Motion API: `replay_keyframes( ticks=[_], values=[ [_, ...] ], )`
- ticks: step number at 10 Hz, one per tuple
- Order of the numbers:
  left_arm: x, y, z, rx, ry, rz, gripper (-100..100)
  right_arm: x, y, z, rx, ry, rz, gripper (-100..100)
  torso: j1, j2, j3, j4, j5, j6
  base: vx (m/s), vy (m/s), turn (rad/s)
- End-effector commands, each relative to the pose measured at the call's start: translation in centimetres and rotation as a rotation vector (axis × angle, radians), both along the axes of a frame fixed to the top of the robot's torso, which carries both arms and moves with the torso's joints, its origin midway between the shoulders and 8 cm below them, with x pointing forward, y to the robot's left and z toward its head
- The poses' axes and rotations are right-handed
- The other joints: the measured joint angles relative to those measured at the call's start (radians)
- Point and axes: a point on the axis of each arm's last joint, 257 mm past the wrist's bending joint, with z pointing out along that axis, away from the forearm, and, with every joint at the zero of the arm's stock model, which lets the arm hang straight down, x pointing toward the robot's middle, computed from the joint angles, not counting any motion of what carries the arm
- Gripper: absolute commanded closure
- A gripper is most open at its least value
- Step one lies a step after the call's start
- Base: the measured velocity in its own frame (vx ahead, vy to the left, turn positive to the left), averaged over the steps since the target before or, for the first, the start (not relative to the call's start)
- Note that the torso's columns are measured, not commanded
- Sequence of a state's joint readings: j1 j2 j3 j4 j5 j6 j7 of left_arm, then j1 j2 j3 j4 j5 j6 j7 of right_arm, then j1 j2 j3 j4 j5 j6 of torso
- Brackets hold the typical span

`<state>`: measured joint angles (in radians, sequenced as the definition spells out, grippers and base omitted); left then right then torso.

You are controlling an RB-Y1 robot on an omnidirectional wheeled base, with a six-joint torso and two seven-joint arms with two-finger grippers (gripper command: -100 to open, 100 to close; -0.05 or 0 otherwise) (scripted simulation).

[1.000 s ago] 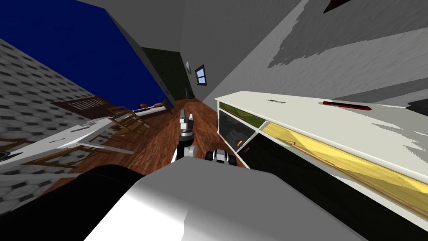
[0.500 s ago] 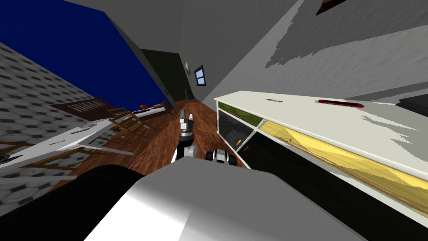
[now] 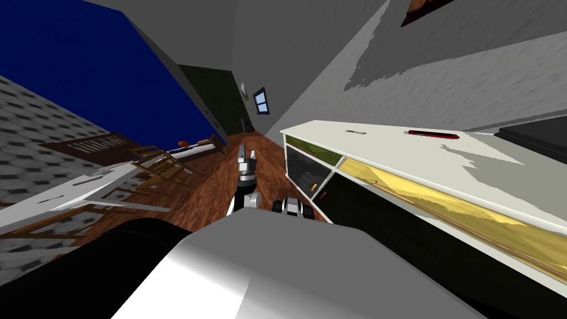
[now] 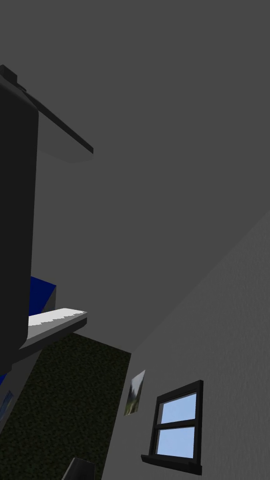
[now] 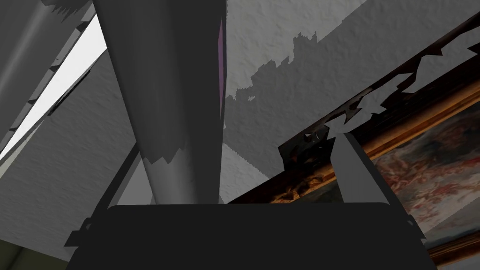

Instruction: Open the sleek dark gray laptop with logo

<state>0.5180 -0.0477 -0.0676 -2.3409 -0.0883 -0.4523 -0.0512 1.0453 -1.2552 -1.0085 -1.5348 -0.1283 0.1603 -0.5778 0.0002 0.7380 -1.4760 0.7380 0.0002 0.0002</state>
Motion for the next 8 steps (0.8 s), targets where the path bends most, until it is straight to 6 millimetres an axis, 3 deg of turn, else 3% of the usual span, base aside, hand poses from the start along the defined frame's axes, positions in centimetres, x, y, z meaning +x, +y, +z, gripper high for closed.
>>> replay_keyframes(
  ticks=[1, 2, 3, 8],
  values=[
    [0.00, 0.00, 0.00, 0.000, 0.000, 0.000, 0, 1.33, 1.07, 1.03, 0.002, 0.001, 0.016, -100, 0.001, 0.000, 0.000, 0.000, 0.002, -0.001, 0.001, -0.008, -0.005],
    [0.00, 0.00, 0.00, 0.000, 0.000, 0.000, 0, 1.30, 0.98, 0.66, 0.004, 0.003, 0.011, -100, 0.003, 0.000, 0.000, 0.000, 0.003, -0.001, 0.000, -0.005, 0.005],
    [0.00, 0.00, 0.00, 0.000, 0.000, 0.000, 0, 1.29, 0.97, 0.67, 0.005, 0.002, 0.010, 0, 0.003, 0.000, 0.000, 0.000, 0.002, 0.000, 0.000, 0.000, 0.000],
    [0.00, 0.00, 0.00, 0.000, 0.000, 0.000, 0, 1.19, 0.90, 0.38, 0.009, 0.006, 0.008, 0, 0.002, 0.001, 0.000, 0.001, 0.002, 0.000, 0.000, 0.000, 0.000]
  ],
)
